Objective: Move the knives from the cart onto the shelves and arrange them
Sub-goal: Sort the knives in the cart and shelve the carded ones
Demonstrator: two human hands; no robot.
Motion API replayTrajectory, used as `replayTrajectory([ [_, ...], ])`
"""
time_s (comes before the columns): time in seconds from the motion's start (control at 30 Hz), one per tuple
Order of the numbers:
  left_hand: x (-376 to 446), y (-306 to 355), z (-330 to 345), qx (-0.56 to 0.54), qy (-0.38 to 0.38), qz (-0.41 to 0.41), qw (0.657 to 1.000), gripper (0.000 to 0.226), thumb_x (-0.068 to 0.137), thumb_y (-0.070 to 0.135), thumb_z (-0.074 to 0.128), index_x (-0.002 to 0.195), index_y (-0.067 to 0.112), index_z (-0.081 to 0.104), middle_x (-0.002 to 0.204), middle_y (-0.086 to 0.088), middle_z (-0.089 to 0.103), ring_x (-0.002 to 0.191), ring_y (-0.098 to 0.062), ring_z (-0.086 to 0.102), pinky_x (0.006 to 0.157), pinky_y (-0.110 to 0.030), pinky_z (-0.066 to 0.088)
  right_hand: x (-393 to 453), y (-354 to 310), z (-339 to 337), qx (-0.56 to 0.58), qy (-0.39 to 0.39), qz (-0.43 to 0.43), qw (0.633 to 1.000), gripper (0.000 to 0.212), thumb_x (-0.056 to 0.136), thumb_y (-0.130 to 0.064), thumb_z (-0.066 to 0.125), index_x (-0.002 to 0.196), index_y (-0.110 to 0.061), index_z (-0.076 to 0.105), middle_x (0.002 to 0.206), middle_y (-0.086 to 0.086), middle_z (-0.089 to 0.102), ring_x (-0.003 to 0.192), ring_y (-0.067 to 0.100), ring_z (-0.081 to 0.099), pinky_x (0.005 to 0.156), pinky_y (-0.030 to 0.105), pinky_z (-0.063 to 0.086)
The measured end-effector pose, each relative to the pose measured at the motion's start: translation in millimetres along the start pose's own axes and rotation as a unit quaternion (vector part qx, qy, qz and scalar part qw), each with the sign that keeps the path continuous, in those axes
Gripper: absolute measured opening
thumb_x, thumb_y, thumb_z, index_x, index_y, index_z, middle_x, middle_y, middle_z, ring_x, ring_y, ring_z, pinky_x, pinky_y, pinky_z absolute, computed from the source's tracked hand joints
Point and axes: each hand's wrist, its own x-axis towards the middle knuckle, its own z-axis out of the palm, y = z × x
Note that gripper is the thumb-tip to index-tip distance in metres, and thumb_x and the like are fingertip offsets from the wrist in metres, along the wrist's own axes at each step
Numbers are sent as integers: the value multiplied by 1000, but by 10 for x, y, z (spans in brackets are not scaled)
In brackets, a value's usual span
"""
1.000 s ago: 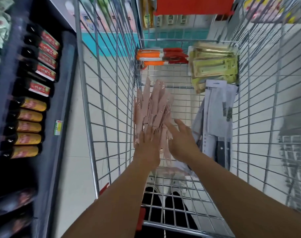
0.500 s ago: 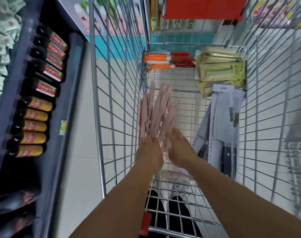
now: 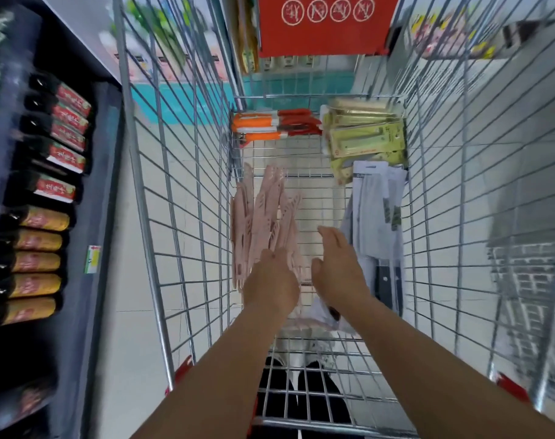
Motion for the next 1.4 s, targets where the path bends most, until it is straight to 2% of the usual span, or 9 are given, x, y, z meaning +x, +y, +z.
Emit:
replayTrajectory([
  [0.13, -22, 296, 159, -85, -19, 49, 995, 56, 93, 15, 50, 145, 24, 28, 140, -4, 41, 125, -23, 45, 96, -37, 41, -105, 194, -219, -32, 63, 47, 996, 68, 91, -11, 49, 150, -19, 18, 156, 9, 17, 141, 28, 17, 117, 39, 17],
  [0.27, -83, 602, 355, -164, -76, 77, 981, 47, 88, 19, 46, 134, 28, 40, 125, -2, 52, 114, -25, 53, 94, -42, 47, -210, 373, -378, -8, 38, 158, 987, 78, 91, -21, 54, 151, -29, 5, 159, 8, 0, 144, 33, 4, 117, 45, 8],
  [0.4, -67, 717, 543, -153, -106, 103, 977, 43, 87, 7, 47, 126, 25, 46, 116, -5, 59, 103, -25, 58, 89, -43, 50, -215, 479, -394, 27, 18, 219, 975, 86, 85, -23, 62, 150, -29, 6, 155, 9, 14, 139, 34, 21, 112, 51, 26],
  [0.57, -55, 774, 570, -146, -136, 115, 973, 44, 95, 11, 48, 139, 17, 40, 134, -9, 50, 119, -28, 51, 97, -33, 42, -209, 600, -355, 24, -15, 246, 969, 92, 82, -17, 64, 150, -24, 2, 145, 16, 25, 127, 38, 38, 100, 47, 42],
  [0.7, 1, 797, 716, -143, -94, 88, 981, 26, 95, 21, 49, 120, 19, 49, 115, -10, 59, 99, -30, 58, 85, -44, 51, -199, 659, -376, 35, 6, 264, 964, 80, 86, -6, 54, 149, -23, 7, 138, 18, 29, 118, 38, 46, 93, 46, 46],
  [0.9, 75, 848, 867, -90, -116, 19, 989, 62, 88, 27, 59, 142, 16, 29, 132, -15, 38, 119, -33, 43, 96, -43, 43, -211, 810, -417, 20, -3, 281, 960, 91, 82, 0, 60, 149, -22, 3, 140, 21, 27, 117, 40, 48, 88, 45, 47],
  [1.07, 161, 845, 861, -103, -72, 2, 992, 41, 90, 27, 55, 128, 15, 46, 120, -14, 45, 109, -31, 49, 89, -39, 46, -202, 840, -430, 33, -8, 286, 958, 91, 83, 1, 59, 150, -22, 2, 140, 18, 26, 117, 38, 49, 83, 41, 45],
  [1.23, 166, 835, 894, -194, -14, -25, 981, 6, 88, 20, 58, 91, 16, 61, 92, -9, 63, 76, -23, 58, 63, -29, 46, -179, 836, -388, 89, 7, 278, 956, 73, 85, -2, 52, 146, -18, 15, 135, 14, 33, 106, 36, 54, 72, 35, 40],
  [1.4, 184, 835, 886, -260, -39, -66, 963, 16, 93, 21, 53, 81, 11, 58, 83, -8, 63, 71, -21, 52, 59, -29, 40, -164, 803, -389, 136, 22, 268, 954, 67, 85, -2, 54, 143, -16, 23, 131, 13, 37, 91, 28, 51, 71, 33, 41],
])
